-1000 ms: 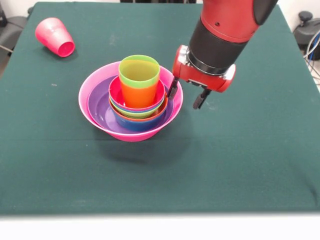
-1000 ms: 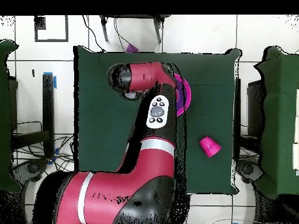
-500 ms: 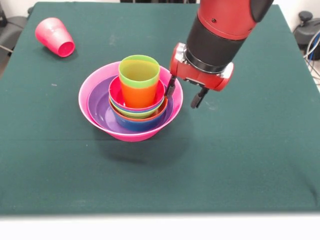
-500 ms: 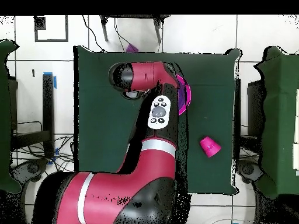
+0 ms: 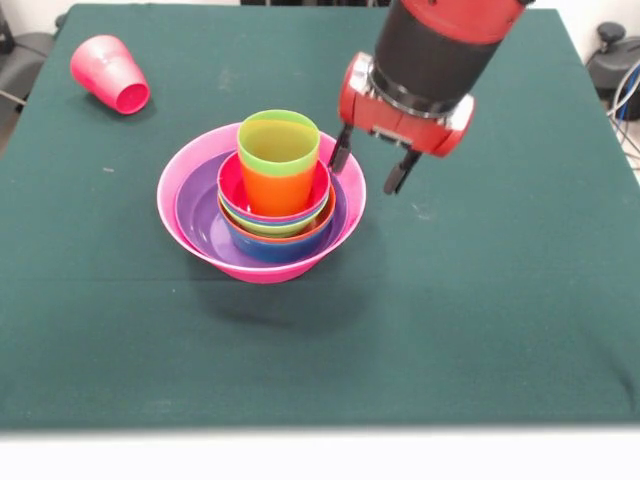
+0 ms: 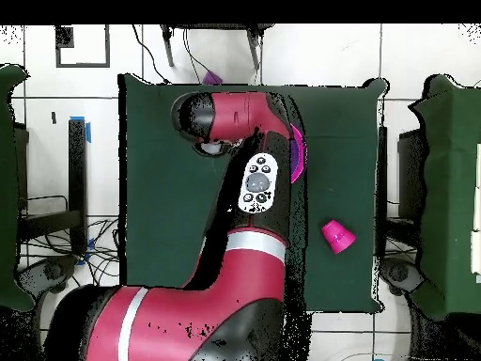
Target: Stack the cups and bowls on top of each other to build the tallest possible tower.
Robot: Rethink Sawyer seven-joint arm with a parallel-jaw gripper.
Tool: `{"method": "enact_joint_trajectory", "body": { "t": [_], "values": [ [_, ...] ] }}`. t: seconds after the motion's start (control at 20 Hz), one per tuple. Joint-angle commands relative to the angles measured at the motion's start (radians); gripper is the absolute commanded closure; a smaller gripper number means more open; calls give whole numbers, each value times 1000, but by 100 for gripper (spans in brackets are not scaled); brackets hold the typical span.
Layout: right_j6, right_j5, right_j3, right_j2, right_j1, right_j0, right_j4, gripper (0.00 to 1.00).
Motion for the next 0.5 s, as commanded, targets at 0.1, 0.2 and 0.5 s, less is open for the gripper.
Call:
{"method": "enact_joint_trajectory", "body": {
  "t": [0.1,0.2,0.5],
  "values": [
    [71,223,19,41,-104,4,46,0],
    [62,223,31,45,-117,-4,49,0],
    [-15,172,138,58,-192,-56,51,0]
  ]
}}
